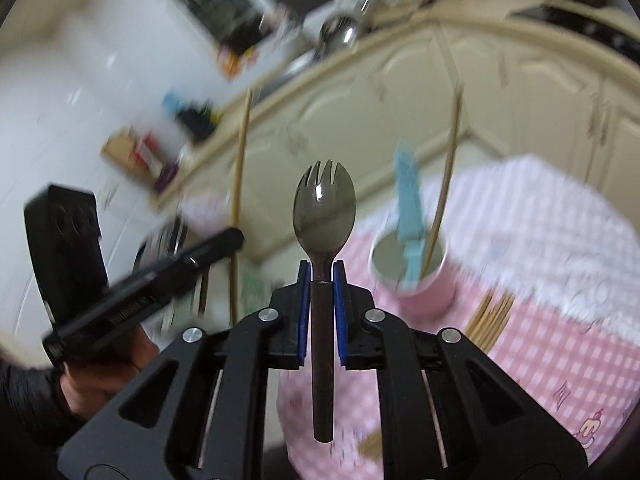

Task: Organize utensils
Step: 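Drop the chopstick and spork into the pink cup, opening both tools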

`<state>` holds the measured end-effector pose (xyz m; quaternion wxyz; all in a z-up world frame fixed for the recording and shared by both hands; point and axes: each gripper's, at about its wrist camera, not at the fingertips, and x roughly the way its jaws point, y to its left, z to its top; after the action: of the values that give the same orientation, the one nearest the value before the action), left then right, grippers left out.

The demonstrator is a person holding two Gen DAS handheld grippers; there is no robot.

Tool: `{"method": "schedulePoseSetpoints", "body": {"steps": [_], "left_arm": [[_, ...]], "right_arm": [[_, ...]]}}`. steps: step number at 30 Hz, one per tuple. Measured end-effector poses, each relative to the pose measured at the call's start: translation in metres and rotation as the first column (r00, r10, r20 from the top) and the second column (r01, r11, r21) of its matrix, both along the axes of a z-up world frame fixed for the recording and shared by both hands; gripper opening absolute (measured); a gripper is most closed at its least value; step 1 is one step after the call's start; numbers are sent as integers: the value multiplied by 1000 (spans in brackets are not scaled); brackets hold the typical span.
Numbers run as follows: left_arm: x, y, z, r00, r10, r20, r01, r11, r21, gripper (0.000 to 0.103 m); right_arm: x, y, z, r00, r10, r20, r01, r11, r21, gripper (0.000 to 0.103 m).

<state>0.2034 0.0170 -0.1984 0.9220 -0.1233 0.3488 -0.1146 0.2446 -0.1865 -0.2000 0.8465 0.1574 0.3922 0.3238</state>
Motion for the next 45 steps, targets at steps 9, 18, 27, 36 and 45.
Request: {"method": "schedulePoseSetpoints", "body": {"steps": [9,18,27,36,45], "left_arm": [[75,-24,-7,975,-100,199,116,991,-72,5],[87,-29,-70,944,-133,301,167,982,-90,5],[82,-39,-100,941,-167,296,193,979,-62,5],[84,-32,-96,941,-159,300,189,979,-76,5],[83,-31,-103,945,-173,276,196,979,-60,8]], "right_arm": [[35,-17,-3,939,-281,196,264,958,111,11],[31,-14,-60,880,-371,297,354,929,111,11],[25,-14,-82,877,-390,281,384,920,79,11],[30,-14,-61,860,-411,304,396,912,112,11],[23,-11,-91,886,-409,220,410,911,40,14]]}}
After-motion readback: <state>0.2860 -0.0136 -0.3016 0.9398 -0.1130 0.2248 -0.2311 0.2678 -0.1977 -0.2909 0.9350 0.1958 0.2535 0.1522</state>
